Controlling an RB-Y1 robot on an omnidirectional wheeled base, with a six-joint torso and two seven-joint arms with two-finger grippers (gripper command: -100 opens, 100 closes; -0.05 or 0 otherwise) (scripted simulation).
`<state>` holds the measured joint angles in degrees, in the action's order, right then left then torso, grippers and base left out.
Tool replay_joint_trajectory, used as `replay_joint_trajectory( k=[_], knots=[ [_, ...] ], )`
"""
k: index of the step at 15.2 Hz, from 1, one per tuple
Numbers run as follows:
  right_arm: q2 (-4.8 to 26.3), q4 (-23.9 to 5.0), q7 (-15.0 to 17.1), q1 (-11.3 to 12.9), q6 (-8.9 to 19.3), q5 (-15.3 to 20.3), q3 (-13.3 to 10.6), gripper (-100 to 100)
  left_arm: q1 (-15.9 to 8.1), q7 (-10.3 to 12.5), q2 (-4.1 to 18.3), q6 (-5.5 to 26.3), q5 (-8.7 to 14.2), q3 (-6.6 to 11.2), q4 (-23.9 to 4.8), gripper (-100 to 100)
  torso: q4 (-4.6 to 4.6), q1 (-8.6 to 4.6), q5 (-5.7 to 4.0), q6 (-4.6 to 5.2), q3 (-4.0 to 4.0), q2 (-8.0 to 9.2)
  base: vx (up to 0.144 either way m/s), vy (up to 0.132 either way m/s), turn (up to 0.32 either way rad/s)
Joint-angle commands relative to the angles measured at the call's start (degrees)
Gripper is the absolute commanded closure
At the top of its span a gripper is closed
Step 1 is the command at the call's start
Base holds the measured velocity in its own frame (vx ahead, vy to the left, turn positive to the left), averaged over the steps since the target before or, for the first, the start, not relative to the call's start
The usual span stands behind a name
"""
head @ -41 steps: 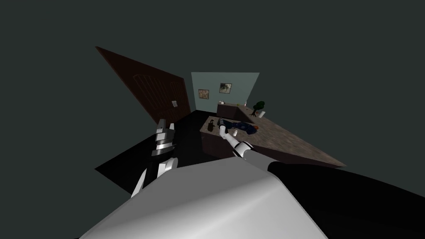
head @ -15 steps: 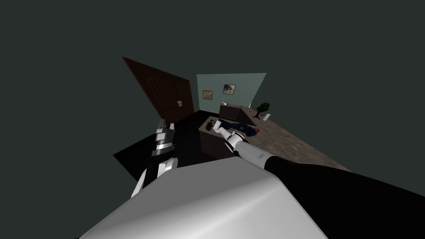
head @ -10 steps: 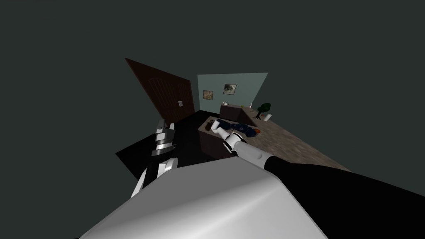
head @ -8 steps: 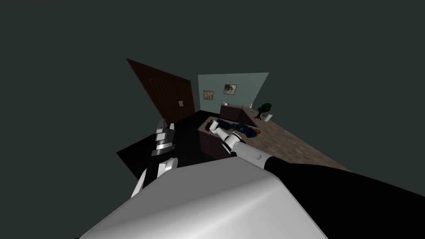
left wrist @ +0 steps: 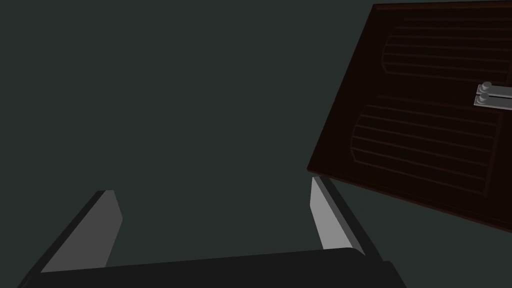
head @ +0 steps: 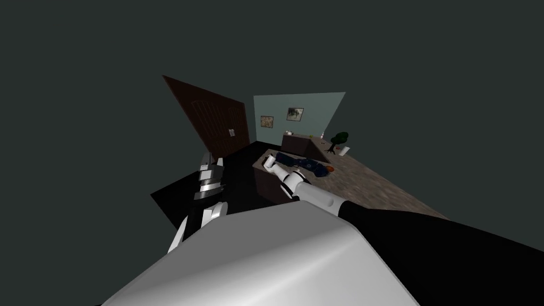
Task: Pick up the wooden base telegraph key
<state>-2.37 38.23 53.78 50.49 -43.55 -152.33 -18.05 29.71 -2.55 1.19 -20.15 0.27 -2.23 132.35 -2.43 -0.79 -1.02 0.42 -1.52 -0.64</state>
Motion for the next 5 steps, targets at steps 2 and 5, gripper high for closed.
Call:
replay_joint_trajectory(
  k=[2, 5],
  knots=[
    [0.93, 1.26, -0.3, 2.46, -0.18, 1.41, -0.12, -100, 0.0, 0.0, 0.0, 0.0, 0.0, 0.0, 0.0, 0, 0.07, 0.12, 0.02, -0.02, 0.05, 0.04, -0.043, 0.045, -0.043],
    [0.44, 1.34, -0.24, 0.69, -0.38, 0.57, -0.1, 100, 0.0, 0.0, 0.0, 0.0, 0.0, 0.0, 0.0, 0, 0.1, 0.18, 0.05, -0.03, 0.09, 0.08, -0.004, 0.01, 0.01]
  ],
)
